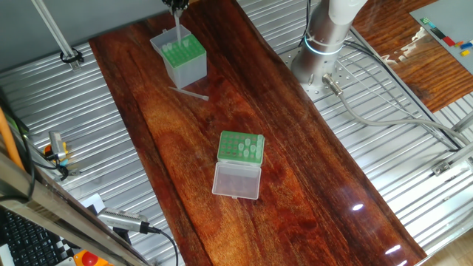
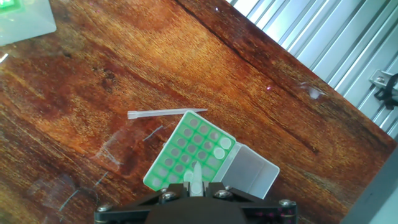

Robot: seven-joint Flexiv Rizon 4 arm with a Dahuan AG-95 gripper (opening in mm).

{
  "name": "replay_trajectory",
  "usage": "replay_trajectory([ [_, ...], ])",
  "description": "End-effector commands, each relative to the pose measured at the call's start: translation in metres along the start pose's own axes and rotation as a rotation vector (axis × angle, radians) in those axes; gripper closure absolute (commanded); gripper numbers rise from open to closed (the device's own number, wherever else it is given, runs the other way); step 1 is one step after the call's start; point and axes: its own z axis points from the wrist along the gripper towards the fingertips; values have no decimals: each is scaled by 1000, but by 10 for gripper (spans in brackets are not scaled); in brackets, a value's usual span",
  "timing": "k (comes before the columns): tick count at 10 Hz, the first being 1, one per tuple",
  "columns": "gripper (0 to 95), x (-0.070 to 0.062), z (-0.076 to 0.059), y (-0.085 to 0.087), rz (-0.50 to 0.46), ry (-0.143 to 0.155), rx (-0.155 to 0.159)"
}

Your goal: Transfer all large pipette tips from one holder to another

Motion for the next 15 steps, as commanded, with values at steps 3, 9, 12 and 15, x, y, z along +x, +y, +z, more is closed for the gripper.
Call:
replay_trajectory([
  [3,950,-3,2,-2,-5,-6,-6],
  [9,570,-7,0,-4,-20,-18,-15],
  [12,570,-7,-1,-5,-19,-17,-13],
  [15,570,-9,-2,-6,-17,-26,-21],
])
